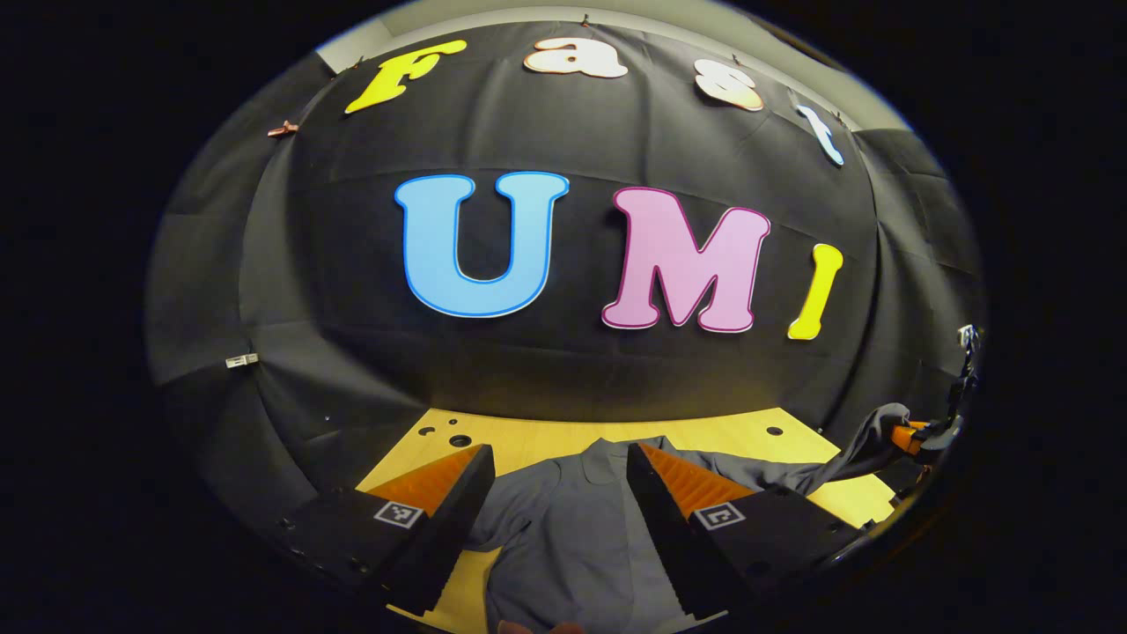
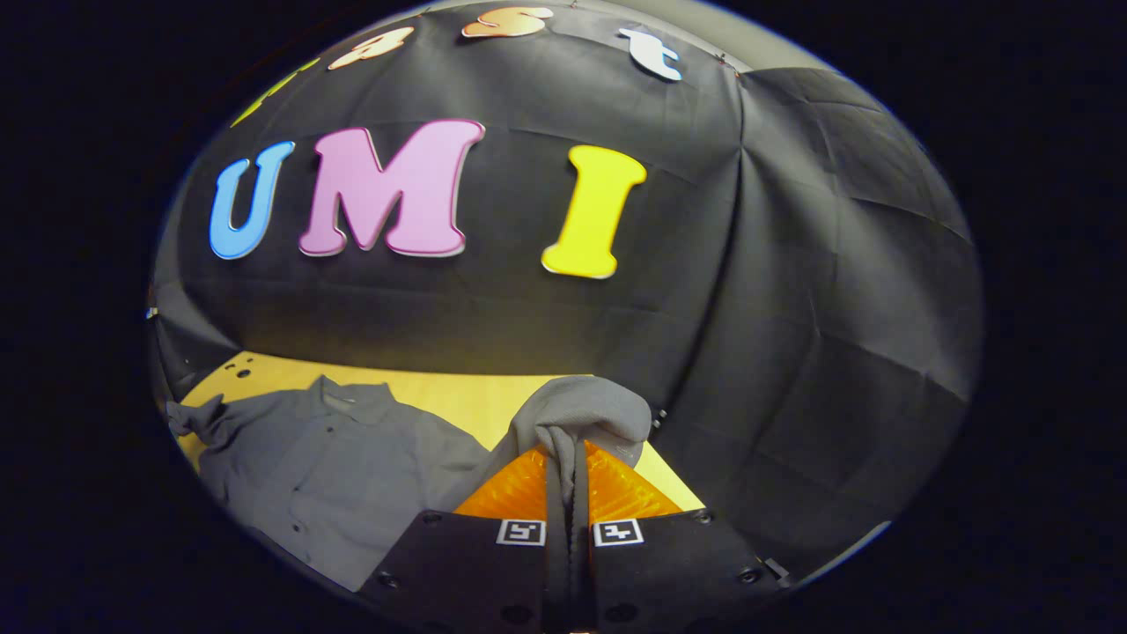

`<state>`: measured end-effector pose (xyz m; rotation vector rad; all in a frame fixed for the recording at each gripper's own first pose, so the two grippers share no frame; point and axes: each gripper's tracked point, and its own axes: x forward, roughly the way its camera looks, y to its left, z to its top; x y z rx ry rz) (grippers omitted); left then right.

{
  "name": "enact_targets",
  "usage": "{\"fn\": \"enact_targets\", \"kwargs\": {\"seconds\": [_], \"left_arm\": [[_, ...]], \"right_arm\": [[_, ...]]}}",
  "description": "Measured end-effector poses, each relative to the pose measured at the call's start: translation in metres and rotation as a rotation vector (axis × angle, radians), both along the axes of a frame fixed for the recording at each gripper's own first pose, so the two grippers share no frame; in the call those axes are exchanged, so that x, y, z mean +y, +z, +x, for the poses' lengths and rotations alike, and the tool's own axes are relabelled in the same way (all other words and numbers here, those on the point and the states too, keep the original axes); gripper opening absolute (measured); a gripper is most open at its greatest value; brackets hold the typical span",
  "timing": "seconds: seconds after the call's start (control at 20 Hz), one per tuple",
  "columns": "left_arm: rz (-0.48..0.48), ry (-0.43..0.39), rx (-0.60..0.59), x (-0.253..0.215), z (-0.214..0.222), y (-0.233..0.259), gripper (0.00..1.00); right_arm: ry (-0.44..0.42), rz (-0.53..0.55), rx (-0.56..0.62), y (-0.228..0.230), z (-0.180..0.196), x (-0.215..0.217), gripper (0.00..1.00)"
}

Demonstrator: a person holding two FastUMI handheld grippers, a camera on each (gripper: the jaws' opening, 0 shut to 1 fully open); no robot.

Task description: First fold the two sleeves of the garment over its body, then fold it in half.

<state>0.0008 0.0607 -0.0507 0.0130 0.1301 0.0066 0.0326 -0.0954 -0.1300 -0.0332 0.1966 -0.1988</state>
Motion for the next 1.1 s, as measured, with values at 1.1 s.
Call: {"fn": "enact_targets", "kwargs": {"seconds": [1.1], "left_arm": [[-0.051,0.16,0.063,0.242,-0.017,-0.099,0.96]], "right_arm": [[0.383,0.017,0.058,-0.05,0.096,0.377,0.05]]}}
